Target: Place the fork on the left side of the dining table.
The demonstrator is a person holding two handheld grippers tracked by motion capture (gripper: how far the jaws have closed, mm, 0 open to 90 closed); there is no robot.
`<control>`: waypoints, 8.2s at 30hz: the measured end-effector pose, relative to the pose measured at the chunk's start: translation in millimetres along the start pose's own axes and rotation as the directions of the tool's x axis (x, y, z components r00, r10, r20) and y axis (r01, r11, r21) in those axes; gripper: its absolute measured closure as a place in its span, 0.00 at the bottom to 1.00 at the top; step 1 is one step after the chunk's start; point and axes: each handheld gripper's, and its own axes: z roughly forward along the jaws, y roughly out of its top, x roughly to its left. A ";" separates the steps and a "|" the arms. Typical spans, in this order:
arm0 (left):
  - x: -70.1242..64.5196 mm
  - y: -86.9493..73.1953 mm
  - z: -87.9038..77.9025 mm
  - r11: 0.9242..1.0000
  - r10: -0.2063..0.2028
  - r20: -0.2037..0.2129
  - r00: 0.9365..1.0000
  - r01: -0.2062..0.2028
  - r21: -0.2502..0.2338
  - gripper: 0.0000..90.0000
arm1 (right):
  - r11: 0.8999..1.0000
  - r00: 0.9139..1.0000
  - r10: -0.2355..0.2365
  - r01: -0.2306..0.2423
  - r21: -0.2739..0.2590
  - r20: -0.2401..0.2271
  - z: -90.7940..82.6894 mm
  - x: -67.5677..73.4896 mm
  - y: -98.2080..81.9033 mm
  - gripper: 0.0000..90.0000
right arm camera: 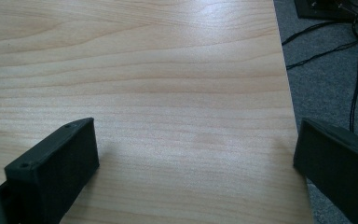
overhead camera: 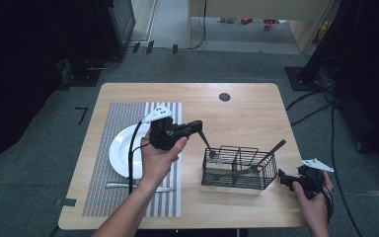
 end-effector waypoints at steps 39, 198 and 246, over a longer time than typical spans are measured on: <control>36.4 31.7 -62.4 0.982 -0.137 0.086 0.987 0.147 -0.121 0.98 | 1.000 1.000 0.000 0.000 0.000 0.001 0.2 -0.1 0.1 0.00; 223.4 -52.8 -154.8 0.969 -0.210 -0.601 0.771 0.245 -0.024 0.15 | 1.000 1.000 0.004 -0.004 0.002 0.007 0.6 -0.4 0.7 0.00; 158.9 -174.4 -213.6 0.973 0.016 -0.678 0.735 0.144 0.179 0.15 | 1.000 1.000 0.004 -0.004 0.004 0.008 0.4 -0.3 0.7 0.00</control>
